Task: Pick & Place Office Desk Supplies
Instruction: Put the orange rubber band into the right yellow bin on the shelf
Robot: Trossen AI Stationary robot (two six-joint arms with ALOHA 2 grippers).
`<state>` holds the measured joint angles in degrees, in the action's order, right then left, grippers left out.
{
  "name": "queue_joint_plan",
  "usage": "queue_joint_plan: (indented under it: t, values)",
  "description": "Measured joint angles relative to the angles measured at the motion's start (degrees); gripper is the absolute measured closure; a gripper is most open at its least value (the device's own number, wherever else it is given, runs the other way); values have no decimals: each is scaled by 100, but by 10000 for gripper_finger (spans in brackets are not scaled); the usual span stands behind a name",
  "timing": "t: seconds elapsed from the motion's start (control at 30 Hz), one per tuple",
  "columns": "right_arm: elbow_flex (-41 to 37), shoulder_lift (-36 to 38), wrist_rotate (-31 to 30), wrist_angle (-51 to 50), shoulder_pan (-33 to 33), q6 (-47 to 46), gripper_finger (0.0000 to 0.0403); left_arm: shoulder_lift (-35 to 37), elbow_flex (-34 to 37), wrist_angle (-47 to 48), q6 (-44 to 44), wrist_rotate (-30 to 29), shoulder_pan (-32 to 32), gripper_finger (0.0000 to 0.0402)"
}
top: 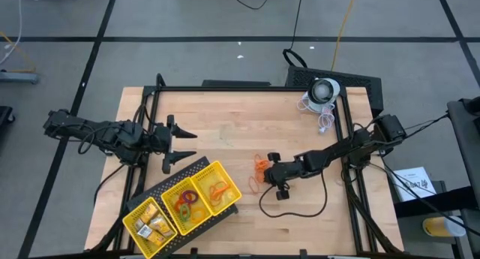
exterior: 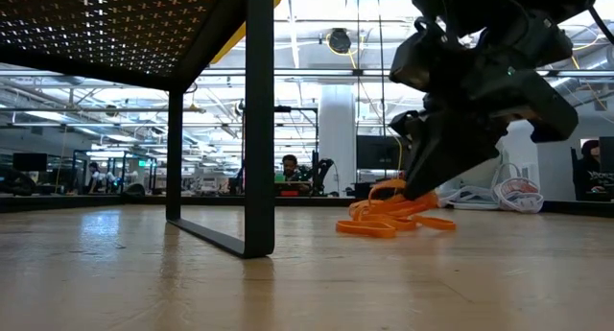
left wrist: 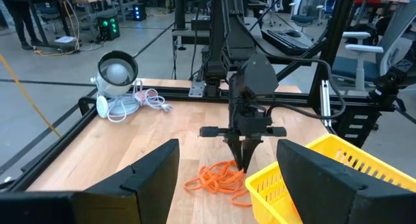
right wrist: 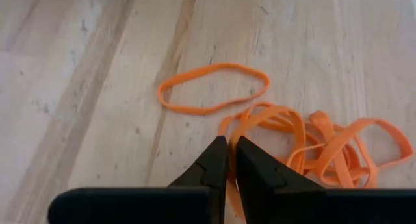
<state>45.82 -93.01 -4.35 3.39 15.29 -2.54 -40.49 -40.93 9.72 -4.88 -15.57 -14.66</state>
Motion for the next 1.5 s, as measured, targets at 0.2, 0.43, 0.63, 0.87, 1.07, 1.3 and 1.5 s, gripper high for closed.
queue_joint_plan:
  t: [0.2,0.43,0.63,0.87,1.07,1.3,1.5]
  values:
    - [-1,-8,12,-11,-18,-240,363,0,0,0,9,0,0,133]
    - [6,-162,320,55,-138,-433,294,0,0,-2,9,0,1,133]
    - [8,-238,310,52,-146,-314,265,0,0,-4,13,-2,2,133]
    - [2,-240,313,63,-144,-276,294,0,0,-4,22,-2,2,133]
    - [2,-240,491,57,-144,-276,347,0,0,-4,22,-2,2,133]
    - [2,-229,616,69,-144,-259,399,0,0,-4,20,-2,2,133]
    - [2,-82,615,132,-144,-200,399,0,0,-4,17,-2,2,133]
